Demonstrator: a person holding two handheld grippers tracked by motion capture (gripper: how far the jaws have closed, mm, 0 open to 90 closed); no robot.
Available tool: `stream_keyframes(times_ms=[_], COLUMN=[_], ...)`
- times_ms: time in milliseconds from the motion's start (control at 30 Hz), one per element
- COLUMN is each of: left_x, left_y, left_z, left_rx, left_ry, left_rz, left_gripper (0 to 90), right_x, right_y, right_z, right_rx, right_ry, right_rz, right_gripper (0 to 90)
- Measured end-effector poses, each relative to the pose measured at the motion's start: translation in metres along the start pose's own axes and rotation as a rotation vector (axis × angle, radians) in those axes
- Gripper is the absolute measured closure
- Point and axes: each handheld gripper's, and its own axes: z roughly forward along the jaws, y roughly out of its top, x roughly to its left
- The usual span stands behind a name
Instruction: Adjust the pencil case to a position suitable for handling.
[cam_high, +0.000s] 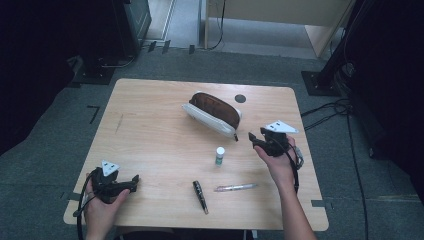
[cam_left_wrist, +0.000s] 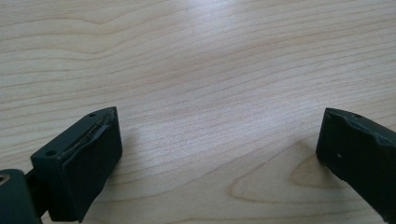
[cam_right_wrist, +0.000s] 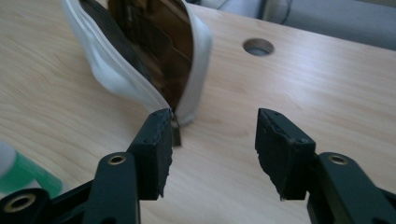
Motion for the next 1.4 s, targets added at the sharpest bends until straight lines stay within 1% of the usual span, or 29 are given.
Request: stream_keyframes(times_ms=[33, 100, 167, 233, 267, 300, 400, 433, 500, 533, 567, 633, 667, 733, 767, 800, 833, 867, 900, 933, 967, 1033, 1100, 1133, 1233, 1267, 1300, 1367, 1400], left_x=[0.0, 0.0, 0.0, 0.0, 0.0, 0.0, 0.0, 0.0, 0.0, 0.0, 0.0, 0.0, 0.0, 0.0, 0.0, 0.0, 0.0, 0.0, 0.0, 0.0, 0.0, 0.0, 0.0, 0.0, 0.0, 0.0, 0.0, 0.0, 0.0], left_y=[0.0, 0.0, 0.0, 0.0, 0.0, 0.0, 0.0, 0.0, 0.0, 0.0, 0.0, 0.0, 0.0, 0.0, 0.0, 0.0, 0.0, 0.0, 0.0, 0.0, 0.0, 0.0, 0.0, 0.0, 0.0, 0.0, 0.0, 0.0, 0.0], left_z=[0.0, 0.0, 0.0, 0.0, 0.0, 0.0, 0.0, 0.0, 0.0, 0.0, 0.0, 0.0, 0.0, 0.0, 0.0, 0.0, 0.0, 0.0, 0.0, 0.0, 0.0, 0.0, 0.0, 0.0, 0.0, 0.0, 0.0, 0.0, 0.0], left_rx=[0.001, -0.001, -0.001, -0.001, -0.001, -0.001, -0.001, -0.001, -0.001, -0.001, 0.0, -0.001, -0.001, 0.0, -0.001, -0.001, -0.001, -0.001, -0.001, -0.001, -0.001, 0.0, -0.001, -0.001, -0.001, -0.001, -0.001, -0.001, -0.001], left_ry=[0.0, 0.0, 0.0, 0.001, 0.0, 0.0, 0.0, 0.0, 0.0, 0.001, 0.001, 0.0, 0.0, 0.001, 0.001, 0.0, 0.0, 0.0, 0.001, 0.001, 0.0, 0.001, 0.0, 0.001, 0.0, 0.0, 0.0, 0.0, 0.001], left_rz=[0.0, 0.0, 0.0, 0.0, 0.0, 0.0, 0.0, 0.0, 0.0, 0.0, 0.0, 0.0, 0.0, 0.0, 0.0, 0.0, 0.0, 0.0, 0.0, 0.0, -0.001, 0.0, 0.0, 0.0, 0.0, 0.0, 0.0, -0.001, 0.0], left_gripper=[0.5, 0.5, 0.5, 0.5, 0.5, 0.5, 0.5, 0.5, 0.5, 0.5, 0.5, 0.5, 0.5, 0.5, 0.5, 0.5, 0.5, 0.5, 0.5, 0.5, 0.5, 0.5, 0.5, 0.5, 0.5, 0.5, 0.5, 0.5, 0.5], right_x=[0.001, 0.002, 0.005, 0.005, 0.004, 0.004, -0.003, -0.003, -0.008, -0.009, -0.01, -0.01, -0.009, -0.009, -0.005, -0.005, -0.001, 0.0, 0.001, 0.001, 0.003, 0.006, 0.009, 0.009, 0.011, 0.011, 0.012, 0.016, 0.016], right_y=[0.009, 0.012, 0.022, 0.024, 0.031, 0.031, 0.04, 0.04, 0.044, 0.046, 0.048, 0.049, 0.049, 0.049, 0.047, 0.047, 0.046, 0.047, 0.047, 0.047, 0.045, 0.044, 0.043, 0.043, 0.042, 0.042, 0.041, 0.039, 0.039], right_z=[0.01, 0.013, 0.032, 0.037, 0.048, 0.048, 0.065, 0.065, 0.075, 0.079, 0.086, 0.089, 0.095, 0.097, 0.103, 0.103, 0.104, 0.103, 0.102, 0.102, 0.1, 0.098, 0.096, 0.096, 0.091, 0.091, 0.091, 0.089, 0.089], right_rx=[-0.002, 0.002, 0.036, 0.039, 0.045, 0.045, 0.056, 0.056, 0.068, 0.067, 0.092, 0.099, 0.106, 0.112, 0.136, 0.136, 0.139, 0.134, 0.131, 0.131, 0.13, 0.125, 0.125, 0.125, 0.109, 0.109, 0.106, 0.11, 0.11], right_ry=[0.028, 0.035, 0.044, 0.046, 0.045, 0.045, 0.044, 0.044, 0.063, 0.07, 0.077, 0.074, 0.07, 0.07, 0.071, 0.071, 0.058, 0.061, 0.076, 0.076, 0.102, 0.114, 0.143, 0.143, 0.201, 0.201, 0.211, 0.24, 0.24], right_rz=[-0.007, -0.007, -0.022, -0.023, -0.009, -0.009, 0.035, 0.035, 0.071, 0.084, 0.103, 0.097, 0.091, 0.096, 0.075, 0.075, 0.049, 0.045, 0.058, 0.058, 0.062, 0.054, 0.063, 0.063, 0.084, 0.084, 0.082, 0.052, 0.052], right_gripper=[47.3, 47.5, 47.4, 47.3, 46.6, 46.6, 46.2, 46.2, 46.7, 48.3, 50.8, 51.3, 54.7, 56.0, 62.5, 62.5, 72.3, 75.9, 78.2, 78.2, 80.4, 81.6, 82.3, 82.3, 82.8, 82.8, 82.8, 82.9, 82.9])
